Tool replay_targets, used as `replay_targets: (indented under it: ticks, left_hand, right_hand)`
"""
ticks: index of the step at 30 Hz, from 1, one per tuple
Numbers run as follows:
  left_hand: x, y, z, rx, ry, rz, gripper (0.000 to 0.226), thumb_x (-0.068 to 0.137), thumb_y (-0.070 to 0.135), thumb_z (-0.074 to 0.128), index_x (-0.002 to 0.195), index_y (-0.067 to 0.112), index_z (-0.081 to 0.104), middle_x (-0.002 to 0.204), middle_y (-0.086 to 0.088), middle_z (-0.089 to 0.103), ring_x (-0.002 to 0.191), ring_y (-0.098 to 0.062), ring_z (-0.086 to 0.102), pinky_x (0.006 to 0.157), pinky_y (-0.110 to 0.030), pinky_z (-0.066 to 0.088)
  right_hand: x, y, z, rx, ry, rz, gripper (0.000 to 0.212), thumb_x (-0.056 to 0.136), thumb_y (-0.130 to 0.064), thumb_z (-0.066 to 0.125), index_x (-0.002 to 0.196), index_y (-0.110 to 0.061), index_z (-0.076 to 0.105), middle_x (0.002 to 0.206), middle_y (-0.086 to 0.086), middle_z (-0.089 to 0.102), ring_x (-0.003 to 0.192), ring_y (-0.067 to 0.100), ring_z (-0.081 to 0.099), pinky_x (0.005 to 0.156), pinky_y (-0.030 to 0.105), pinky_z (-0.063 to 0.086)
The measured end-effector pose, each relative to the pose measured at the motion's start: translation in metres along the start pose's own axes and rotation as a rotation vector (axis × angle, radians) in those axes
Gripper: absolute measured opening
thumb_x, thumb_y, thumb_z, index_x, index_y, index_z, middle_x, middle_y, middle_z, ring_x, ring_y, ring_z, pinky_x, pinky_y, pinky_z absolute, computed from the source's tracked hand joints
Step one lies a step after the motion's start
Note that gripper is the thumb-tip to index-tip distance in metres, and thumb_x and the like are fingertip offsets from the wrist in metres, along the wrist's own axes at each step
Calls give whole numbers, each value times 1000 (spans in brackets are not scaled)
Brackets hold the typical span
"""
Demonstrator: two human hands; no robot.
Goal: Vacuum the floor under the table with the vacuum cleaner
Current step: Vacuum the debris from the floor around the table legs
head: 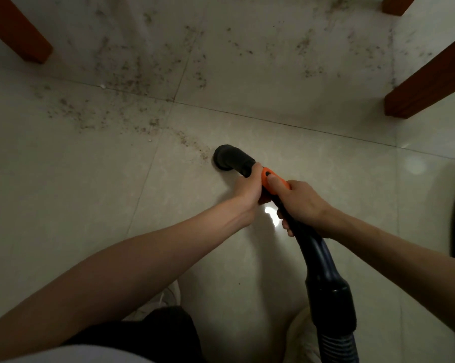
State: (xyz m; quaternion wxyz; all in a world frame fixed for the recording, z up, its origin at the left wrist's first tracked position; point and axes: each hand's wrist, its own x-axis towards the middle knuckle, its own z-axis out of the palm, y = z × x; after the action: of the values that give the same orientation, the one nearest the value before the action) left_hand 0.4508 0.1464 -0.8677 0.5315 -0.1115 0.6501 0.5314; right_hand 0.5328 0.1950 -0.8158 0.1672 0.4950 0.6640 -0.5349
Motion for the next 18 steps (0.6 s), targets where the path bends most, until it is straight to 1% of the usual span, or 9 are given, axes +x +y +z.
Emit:
replay_targets:
  ticks: [4,6,10,14,16,18]
  left_hand:
    - [1,4,2,4,-22,-5,29,96,37,46,100,9,52,92,-9,59,96,-24,60,97,-43,48]
    - [2,4,-1,-9,-17,-6,29,95,37,46,97,9,53,95,-11,60,98,-26,60,97,-44,48]
    - [1,0,-13,-69,27,5,27,95,34,46,84,11,54,83,-8,60,86,-22,61,96,-43,49]
    - [-1,-12,-27,-96,95,35,30,95,32,43,76,12,54,71,-4,58,73,-19,59,94,-44,50]
    - [-1,-15,-31,-111,120,43,30,95,32,42,75,12,53,70,-4,57,70,-18,59,89,-40,52]
    - [0,-13,-32,-137,116,38,31,96,33,42,75,12,52,68,-4,56,67,-17,57,81,-37,51]
  right_hand:
    - [1,-1,-2,24,29,9,48,98,-50,38,98,-4,54,67,11,55,45,17,52,41,24,46]
    - [2,-2,-1,33,8,3,49,98,-50,38,100,-3,54,65,10,55,43,16,51,41,24,46]
    - [4,-8,5,35,-101,-20,50,98,-50,38,101,-3,55,61,8,54,40,14,51,43,25,47]
    - [3,-11,15,4,-195,-30,52,97,-51,38,103,-2,55,59,9,54,42,16,51,43,26,48]
    - [3,-12,20,-8,-198,-31,52,97,-52,39,103,-3,55,60,8,54,41,16,51,42,25,47]
    - [3,-12,23,-25,-160,-42,50,97,-52,39,101,-4,54,62,9,55,41,15,52,42,25,46]
